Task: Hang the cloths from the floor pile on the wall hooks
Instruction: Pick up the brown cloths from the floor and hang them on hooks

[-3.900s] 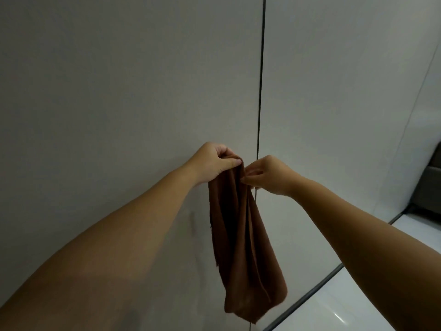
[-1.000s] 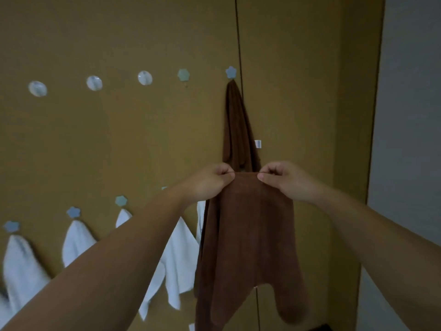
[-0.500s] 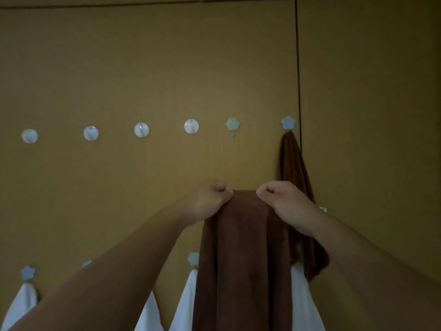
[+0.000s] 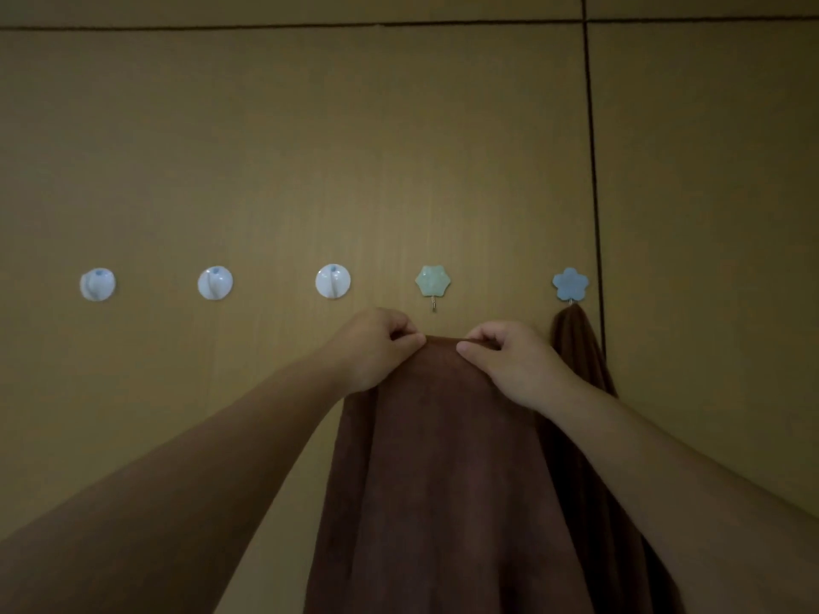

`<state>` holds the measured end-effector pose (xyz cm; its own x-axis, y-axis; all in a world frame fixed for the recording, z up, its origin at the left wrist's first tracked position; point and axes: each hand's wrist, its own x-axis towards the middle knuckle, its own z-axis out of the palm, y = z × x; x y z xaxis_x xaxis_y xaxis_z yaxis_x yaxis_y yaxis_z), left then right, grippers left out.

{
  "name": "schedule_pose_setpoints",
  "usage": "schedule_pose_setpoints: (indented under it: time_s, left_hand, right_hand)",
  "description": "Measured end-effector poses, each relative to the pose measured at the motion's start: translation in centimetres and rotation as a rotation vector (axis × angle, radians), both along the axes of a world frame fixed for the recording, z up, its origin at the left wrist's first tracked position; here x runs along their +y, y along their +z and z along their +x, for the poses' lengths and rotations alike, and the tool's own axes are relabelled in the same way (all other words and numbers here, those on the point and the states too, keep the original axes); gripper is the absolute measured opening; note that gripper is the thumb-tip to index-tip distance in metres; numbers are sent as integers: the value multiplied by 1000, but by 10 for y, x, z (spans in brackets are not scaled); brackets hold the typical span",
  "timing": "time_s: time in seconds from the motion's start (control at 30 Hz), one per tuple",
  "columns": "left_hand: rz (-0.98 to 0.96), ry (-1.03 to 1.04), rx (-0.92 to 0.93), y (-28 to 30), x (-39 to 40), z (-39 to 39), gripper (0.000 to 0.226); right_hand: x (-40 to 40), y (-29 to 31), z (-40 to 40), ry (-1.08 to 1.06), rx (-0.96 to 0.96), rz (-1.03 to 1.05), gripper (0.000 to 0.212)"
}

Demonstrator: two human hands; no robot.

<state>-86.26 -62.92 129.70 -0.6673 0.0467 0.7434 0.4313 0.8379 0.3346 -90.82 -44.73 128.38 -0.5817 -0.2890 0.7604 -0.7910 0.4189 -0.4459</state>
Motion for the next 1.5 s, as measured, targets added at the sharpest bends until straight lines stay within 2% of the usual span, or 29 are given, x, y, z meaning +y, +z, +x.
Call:
schedule_pose_setpoints:
  time_s: [0.23,0.37,0.53,0.73,0.9,1.03,1.2,1.4,1.5]
  left_hand:
    - [-13,26,179,41,-14,-71,20]
    - [48,66,247,70,-21,-101,14]
    - [75,97,327,78,-28,-120,13]
    - [-1,44,378,63,-32,-120,17]
    - [-50,88,385,45,-33,-116,18]
    - [14,57,334,29,-33,-114,16]
    - [85,26,210,10,-31,-105,16]
    - [-45,53,24,-13,-36,-99,16]
    - [-68,35,0,-27,-45,-94,15]
  right_hand:
    - [-27,41,-64,-168,159,-149,15]
    - [-42,66,-91,-202,186,-204,12]
    - [-54,79,-115,-268,261,-240,14]
    - [-45,61,-119,-285,384,-114,7]
    - [-37,46,-116,-285,408,-52,9]
    - [-35,30,-114,-213,384,-27,10]
    - [-28,13,-104,-165,320,27,25]
    - [-25,-6,-89,-228,212,217,27]
    - [-21,-17,-79,-306,136,353,28]
